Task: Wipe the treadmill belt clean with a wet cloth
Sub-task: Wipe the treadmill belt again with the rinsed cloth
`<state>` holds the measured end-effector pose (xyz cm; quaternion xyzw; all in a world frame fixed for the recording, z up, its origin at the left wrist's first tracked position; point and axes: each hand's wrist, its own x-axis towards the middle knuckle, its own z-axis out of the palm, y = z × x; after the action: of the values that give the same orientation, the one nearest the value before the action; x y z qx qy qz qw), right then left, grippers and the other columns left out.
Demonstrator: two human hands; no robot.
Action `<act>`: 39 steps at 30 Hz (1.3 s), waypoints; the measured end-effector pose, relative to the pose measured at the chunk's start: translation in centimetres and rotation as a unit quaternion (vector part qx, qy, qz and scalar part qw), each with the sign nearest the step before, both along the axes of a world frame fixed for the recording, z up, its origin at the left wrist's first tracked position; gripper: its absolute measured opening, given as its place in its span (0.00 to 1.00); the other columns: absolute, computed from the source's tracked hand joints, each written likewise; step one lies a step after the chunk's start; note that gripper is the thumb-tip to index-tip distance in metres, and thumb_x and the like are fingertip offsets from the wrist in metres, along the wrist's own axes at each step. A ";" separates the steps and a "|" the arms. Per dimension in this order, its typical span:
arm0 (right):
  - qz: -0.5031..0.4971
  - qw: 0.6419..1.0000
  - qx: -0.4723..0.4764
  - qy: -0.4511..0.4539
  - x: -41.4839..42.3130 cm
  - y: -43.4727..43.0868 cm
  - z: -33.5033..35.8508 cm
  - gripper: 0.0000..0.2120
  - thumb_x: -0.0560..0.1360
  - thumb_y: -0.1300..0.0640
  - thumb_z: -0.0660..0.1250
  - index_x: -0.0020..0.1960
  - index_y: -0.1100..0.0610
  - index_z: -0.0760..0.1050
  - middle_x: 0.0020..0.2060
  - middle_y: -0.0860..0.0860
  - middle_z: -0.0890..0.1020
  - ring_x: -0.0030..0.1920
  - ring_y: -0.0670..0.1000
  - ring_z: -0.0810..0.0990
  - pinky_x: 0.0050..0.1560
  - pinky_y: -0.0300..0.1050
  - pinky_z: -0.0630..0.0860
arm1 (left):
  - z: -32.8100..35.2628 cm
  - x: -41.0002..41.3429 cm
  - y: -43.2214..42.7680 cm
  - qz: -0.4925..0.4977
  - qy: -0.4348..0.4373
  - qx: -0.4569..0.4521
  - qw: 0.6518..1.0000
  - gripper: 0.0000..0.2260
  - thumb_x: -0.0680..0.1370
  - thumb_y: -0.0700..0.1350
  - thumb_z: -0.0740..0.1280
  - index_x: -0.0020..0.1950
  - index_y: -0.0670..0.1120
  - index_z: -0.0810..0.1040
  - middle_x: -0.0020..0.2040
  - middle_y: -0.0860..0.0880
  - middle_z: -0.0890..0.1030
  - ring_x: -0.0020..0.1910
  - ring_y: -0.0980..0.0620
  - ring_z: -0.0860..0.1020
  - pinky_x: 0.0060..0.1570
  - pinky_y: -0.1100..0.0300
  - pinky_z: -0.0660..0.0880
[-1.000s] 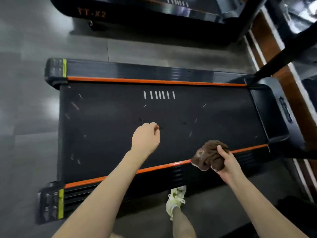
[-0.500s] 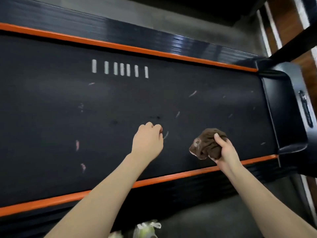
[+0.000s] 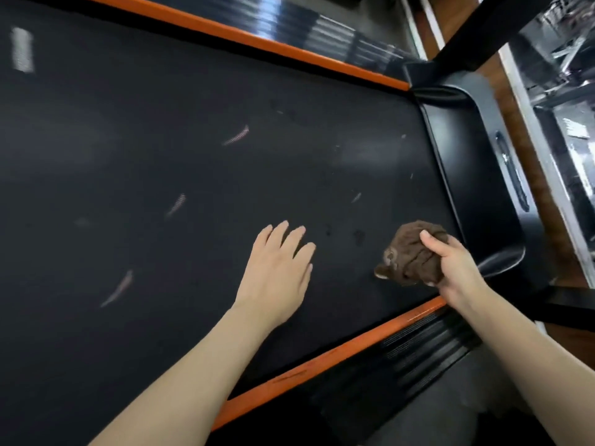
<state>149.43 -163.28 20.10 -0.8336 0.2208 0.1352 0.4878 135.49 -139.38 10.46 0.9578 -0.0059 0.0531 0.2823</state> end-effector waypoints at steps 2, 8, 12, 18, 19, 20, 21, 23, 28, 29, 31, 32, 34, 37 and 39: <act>0.004 0.999 -0.053 -0.007 3.1 -3.1 -1.5 0.14 0.70 0.54 0.73 0.53 0.58 0.77 0.47 0.56 0.83 0.46 0.56 0.82 0.40 0.46 0.75 | -1.8 2.5 -2.5 0.009 0.033 0.042 0.999 0.17 0.79 0.50 0.59 0.64 0.46 0.76 0.67 0.42 0.74 0.67 0.40 0.69 0.68 0.40 0.61; 0.174 0.899 -0.395 -0.072 7.0 -7.5 -6.3 0.33 0.71 0.39 0.68 0.72 0.47 0.62 0.68 0.53 0.70 0.65 0.56 0.71 0.61 0.54 0.69 | -5.9 3.5 -5.0 0.065 0.086 0.123 0.987 0.26 0.79 0.55 0.53 0.73 0.42 0.66 0.73 0.40 0.66 0.74 0.40 0.60 0.71 0.37 0.51; 0.346 0.835 -0.414 -0.109 5.6 -7.3 -8.9 0.34 0.70 0.33 0.63 0.73 0.44 0.62 0.73 0.52 0.62 0.71 0.57 0.63 0.62 0.59 0.68 | -5.3 3.8 -5.2 0.070 0.099 0.136 0.983 0.26 0.79 0.56 0.52 0.73 0.43 0.66 0.72 0.39 0.66 0.74 0.40 0.60 0.71 0.37 0.51; 0.429 0.747 -0.464 -0.207 5.6 -8.2 -12.2 0.30 0.73 0.36 0.58 0.66 0.54 0.73 0.66 0.64 0.68 0.62 0.66 0.69 0.57 0.64 0.72 | -5.3 3.6 -5.1 0.068 0.104 0.157 0.980 0.26 0.79 0.56 0.53 0.73 0.44 0.66 0.73 0.40 0.65 0.74 0.40 0.59 0.71 0.37 0.51; 0.426 0.745 -0.462 -0.224 5.6 -8.4 -12.4 0.28 0.74 0.39 0.58 0.65 0.55 0.74 0.65 0.64 0.69 0.61 0.66 0.69 0.56 0.64 0.72 | -5.3 3.7 -5.1 0.067 0.103 0.159 0.980 0.26 0.79 0.56 0.54 0.73 0.44 0.66 0.73 0.40 0.65 0.74 0.40 0.59 0.71 0.37 0.51; 0.423 0.743 -0.460 -0.240 5.6 -8.6 -12.7 0.26 0.74 0.41 0.58 0.65 0.55 0.75 0.65 0.64 0.69 0.60 0.66 0.69 0.56 0.64 0.72 | -5.3 3.7 -5.1 0.067 0.101 0.162 0.979 0.26 0.79 0.56 0.54 0.73 0.44 0.66 0.73 0.40 0.65 0.74 0.40 0.59 0.71 0.38 0.51; 0.421 0.741 -0.458 -0.255 5.5 -8.7 -13.0 0.25 0.75 0.42 0.57 0.64 0.55 0.75 0.65 0.64 0.69 0.60 0.66 0.69 0.56 0.64 0.72 | -5.3 3.7 -5.1 0.068 0.101 0.164 0.979 0.26 0.79 0.56 0.53 0.73 0.44 0.66 0.73 0.40 0.65 0.74 0.40 0.59 0.71 0.37 0.51; 0.419 0.735 -0.456 -0.276 5.6 -8.8 -13.3 0.24 0.75 0.43 0.57 0.64 0.55 0.75 0.64 0.65 0.69 0.61 0.66 0.69 0.57 0.64 0.71 | -5.4 3.7 -5.2 0.071 0.099 0.171 0.978 0.26 0.79 0.55 0.54 0.73 0.44 0.66 0.73 0.40 0.65 0.74 0.40 0.59 0.71 0.37 0.52; 0.417 0.725 -0.453 -0.309 5.5 -9.1 -13.8 0.24 0.75 0.44 0.57 0.64 0.56 0.75 0.64 0.64 0.70 0.61 0.65 0.69 0.56 0.63 0.70 | -5.6 3.7 -5.3 0.077 0.089 0.188 0.975 0.26 0.79 0.55 0.53 0.73 0.43 0.66 0.73 0.40 0.65 0.74 0.39 0.59 0.71 0.37 0.53; 0.417 0.723 -0.452 -0.314 5.5 -9.1 -13.9 0.24 0.75 0.44 0.57 0.64 0.56 0.75 0.64 0.64 0.70 0.61 0.65 0.70 0.56 0.63 0.71 | -5.6 3.7 -5.4 0.080 0.085 0.192 0.974 0.26 0.79 0.55 0.53 0.73 0.43 0.66 0.73 0.39 0.65 0.74 0.39 0.59 0.71 0.37 0.53; 0.417 0.720 -0.452 -0.323 5.5 -9.3 -14.1 0.23 0.76 0.45 0.56 0.64 0.55 0.76 0.64 0.64 0.70 0.60 0.66 0.70 0.55 0.62 0.71 | -5.6 3.7 -5.6 0.083 0.081 0.194 0.974 0.26 0.79 0.55 0.52 0.73 0.43 0.66 0.72 0.39 0.65 0.73 0.39 0.60 0.70 0.37 0.54; 0.416 0.717 -0.452 -0.329 5.5 -9.4 -14.1 0.23 0.76 0.45 0.56 0.64 0.55 0.76 0.64 0.64 0.71 0.60 0.66 0.71 0.55 0.63 0.72 | -5.7 3.7 -5.6 0.085 0.075 0.194 0.974 0.26 0.79 0.55 0.52 0.73 0.42 0.66 0.72 0.39 0.66 0.73 0.39 0.60 0.70 0.37 0.54; 0.416 0.711 -0.452 -0.341 5.5 -9.6 -14.4 0.23 0.76 0.45 0.56 0.64 0.55 0.76 0.64 0.64 0.71 0.59 0.66 0.71 0.54 0.62 0.72 | -5.8 3.7 -5.8 0.086 0.063 0.202 0.974 0.26 0.79 0.55 0.51 0.72 0.42 0.67 0.72 0.38 0.66 0.73 0.38 0.60 0.70 0.36 0.54; 0.406 0.713 -0.446 -0.357 5.5 -9.8 -14.6 0.23 0.76 0.46 0.56 0.64 0.55 0.76 0.64 0.64 0.71 0.59 0.66 0.71 0.54 0.62 0.73 | -6.0 3.6 -5.8 0.089 0.048 0.202 0.974 0.26 0.79 0.55 0.51 0.71 0.41 0.68 0.71 0.38 0.67 0.72 0.37 0.62 0.70 0.36 0.55; 0.405 0.709 -0.445 -0.369 5.5 -9.9 -14.8 0.22 0.76 0.46 0.56 0.65 0.54 0.76 0.64 0.64 0.71 0.59 0.66 0.71 0.54 0.62 0.73 | -6.1 3.6 -5.8 0.089 0.040 0.203 0.974 0.26 0.79 0.55 0.51 0.71 0.41 0.69 0.70 0.38 0.68 0.72 0.37 0.62 0.69 0.36 0.55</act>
<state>154.92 -173.16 5.25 -0.9469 -0.3009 -0.1130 0.0019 139.10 -145.18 4.38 0.9931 0.0802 0.0375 0.0766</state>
